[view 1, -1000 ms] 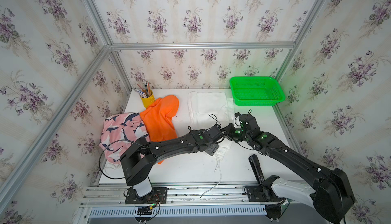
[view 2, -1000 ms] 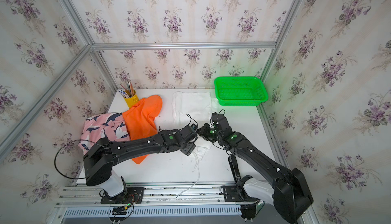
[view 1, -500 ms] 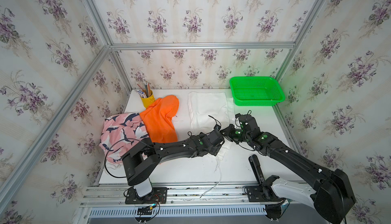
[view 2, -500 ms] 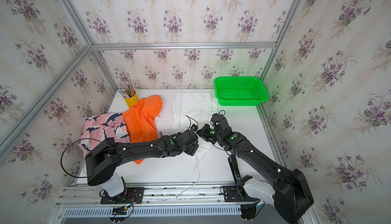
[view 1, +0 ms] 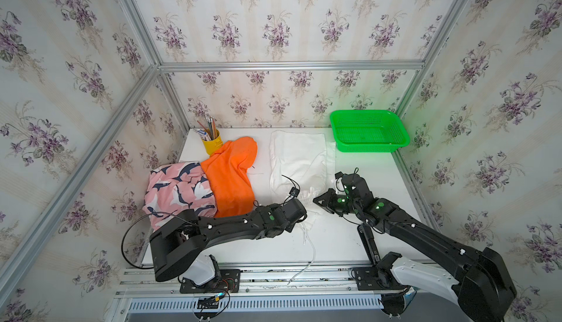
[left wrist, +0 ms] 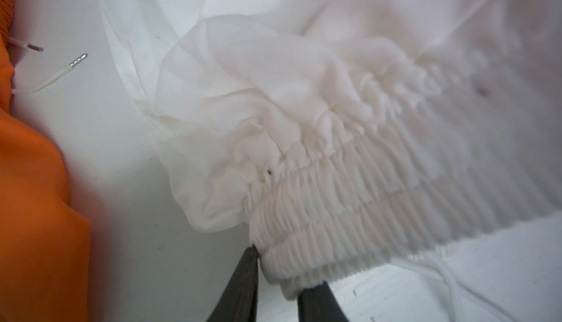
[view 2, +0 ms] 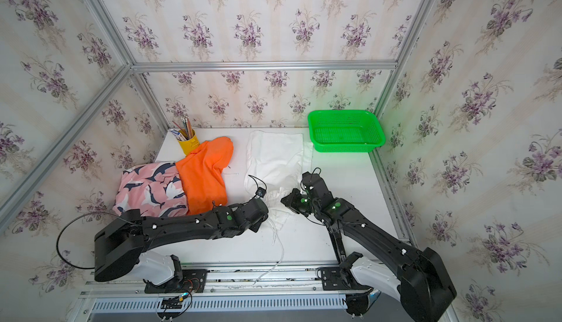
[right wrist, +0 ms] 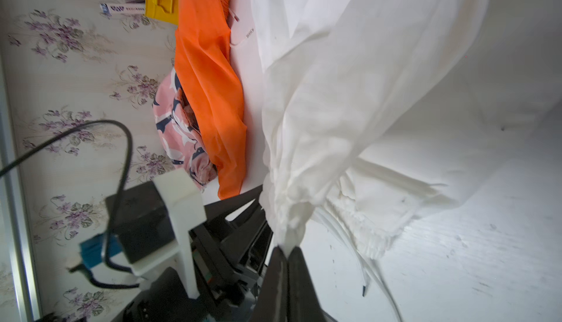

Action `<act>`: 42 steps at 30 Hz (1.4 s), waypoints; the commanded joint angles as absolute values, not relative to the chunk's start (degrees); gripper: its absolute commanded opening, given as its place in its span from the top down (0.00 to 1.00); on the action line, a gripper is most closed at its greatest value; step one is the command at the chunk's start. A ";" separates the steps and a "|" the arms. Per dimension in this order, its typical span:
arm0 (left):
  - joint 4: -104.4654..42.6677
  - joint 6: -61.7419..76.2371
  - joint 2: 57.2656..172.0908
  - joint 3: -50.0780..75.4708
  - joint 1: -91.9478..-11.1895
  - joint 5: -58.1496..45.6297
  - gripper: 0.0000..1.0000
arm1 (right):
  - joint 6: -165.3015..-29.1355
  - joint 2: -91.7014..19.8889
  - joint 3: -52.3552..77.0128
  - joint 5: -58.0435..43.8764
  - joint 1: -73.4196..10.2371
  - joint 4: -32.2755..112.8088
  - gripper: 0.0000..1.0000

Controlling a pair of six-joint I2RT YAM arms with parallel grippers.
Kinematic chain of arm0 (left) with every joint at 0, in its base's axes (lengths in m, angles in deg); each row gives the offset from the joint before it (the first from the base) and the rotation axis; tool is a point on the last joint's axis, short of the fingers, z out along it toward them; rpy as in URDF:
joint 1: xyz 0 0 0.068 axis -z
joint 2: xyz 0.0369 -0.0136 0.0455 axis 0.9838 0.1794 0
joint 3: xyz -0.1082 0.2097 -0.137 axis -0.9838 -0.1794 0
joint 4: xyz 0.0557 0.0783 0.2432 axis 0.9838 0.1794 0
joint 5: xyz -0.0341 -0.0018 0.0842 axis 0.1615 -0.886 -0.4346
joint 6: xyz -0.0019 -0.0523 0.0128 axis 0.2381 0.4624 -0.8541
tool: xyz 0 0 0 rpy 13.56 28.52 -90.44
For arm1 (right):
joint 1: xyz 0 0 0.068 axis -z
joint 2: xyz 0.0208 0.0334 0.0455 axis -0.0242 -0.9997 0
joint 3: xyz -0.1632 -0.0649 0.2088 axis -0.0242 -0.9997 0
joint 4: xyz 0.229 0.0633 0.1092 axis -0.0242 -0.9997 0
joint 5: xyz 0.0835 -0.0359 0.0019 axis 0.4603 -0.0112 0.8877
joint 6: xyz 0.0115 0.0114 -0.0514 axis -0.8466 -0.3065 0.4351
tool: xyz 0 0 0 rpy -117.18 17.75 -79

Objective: Roll up the shorts
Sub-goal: Adjust the shorts at the center of the board.

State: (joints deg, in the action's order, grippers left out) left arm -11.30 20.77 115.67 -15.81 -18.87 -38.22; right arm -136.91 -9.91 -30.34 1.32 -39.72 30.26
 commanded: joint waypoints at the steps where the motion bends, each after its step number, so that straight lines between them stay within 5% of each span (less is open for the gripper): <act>1: -13.21 26.17 114.00 -18.27 -18.89 -36.47 0.75 | -139.31 -10.33 -34.00 1.75 -41.22 33.58 1.00; 6: -15.62 32.02 114.22 -21.74 -18.87 -33.45 0.76 | -141.36 -12.53 -37.64 -0.30 -46.69 36.13 1.00; 14: -13.52 40.35 112.73 -25.53 -18.74 -32.58 0.58 | -142.46 -17.72 -40.23 0.17 -49.98 41.25 1.00; 29: 2.63 44.08 93.31 -24.75 -18.03 -37.94 0.47 | -141.18 -22.93 -32.70 2.07 -51.57 41.66 1.00; 42: 5.26 39.59 106.61 -16.23 -22.10 -36.14 0.35 | -138.11 -29.03 -32.36 1.96 -51.95 43.16 1.00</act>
